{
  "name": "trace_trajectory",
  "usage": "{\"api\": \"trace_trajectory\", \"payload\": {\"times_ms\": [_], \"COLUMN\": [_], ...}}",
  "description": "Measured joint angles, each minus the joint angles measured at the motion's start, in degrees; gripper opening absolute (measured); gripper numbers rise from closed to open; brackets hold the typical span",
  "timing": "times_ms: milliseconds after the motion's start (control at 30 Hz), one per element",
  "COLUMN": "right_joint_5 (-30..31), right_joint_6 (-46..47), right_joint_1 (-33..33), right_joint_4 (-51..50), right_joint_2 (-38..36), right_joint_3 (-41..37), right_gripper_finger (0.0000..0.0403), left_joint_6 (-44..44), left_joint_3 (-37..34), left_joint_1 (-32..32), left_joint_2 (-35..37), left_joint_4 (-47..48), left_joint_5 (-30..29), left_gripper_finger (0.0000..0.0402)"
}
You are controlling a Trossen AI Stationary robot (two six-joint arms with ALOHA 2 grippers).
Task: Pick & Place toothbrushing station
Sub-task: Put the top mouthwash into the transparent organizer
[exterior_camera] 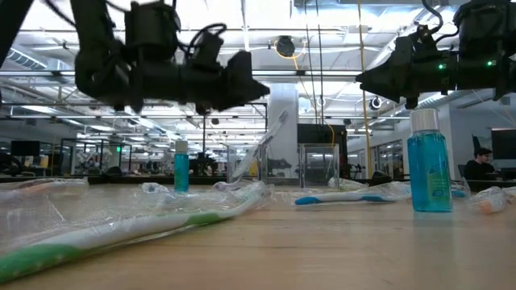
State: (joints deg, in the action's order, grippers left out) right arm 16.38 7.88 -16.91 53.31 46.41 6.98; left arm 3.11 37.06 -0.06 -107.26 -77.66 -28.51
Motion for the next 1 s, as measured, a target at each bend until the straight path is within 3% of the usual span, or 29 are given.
{"api": "trace_trajectory", "payload": {"times_ms": [267,567,767,900,1000], "right_joint_5": [-0.11,-0.15,-0.17,-0.19,-0.2], "right_joint_6": [0.0,0.0,0.2,1.68,2.68], "right_joint_1": [0.0,0.0,0.11,0.11,0.11], "right_joint_4": [-1.35,-2.5,-3.04,-3.98,-5.46], "right_joint_2": [0.0,0.01,0.0,0.0,0.0], "right_joint_3": [0.0,-0.02,-0.01,-0.01,-0.02], "right_gripper_finger": [0.016,0.016,0.016,0.016,0.016], "left_joint_6": [-5.01,-3.64,-4.0,-11.77,-15.0], "left_joint_3": [0.0,0.0,0.0,-0.07,-0.03], "left_joint_1": [-1.47,-1.55,1.3,3.01,4.47], "left_joint_2": [18.93,34.67,38.87,38.95,37.47], "left_joint_4": [30.71,47.54,58.23,68.55,69.8], "left_joint_5": [3.12,3.19,3.63,2.48,0.04], "left_gripper_finger": [0.0152,0.0152,0.0152,0.0152,0.0152]}}
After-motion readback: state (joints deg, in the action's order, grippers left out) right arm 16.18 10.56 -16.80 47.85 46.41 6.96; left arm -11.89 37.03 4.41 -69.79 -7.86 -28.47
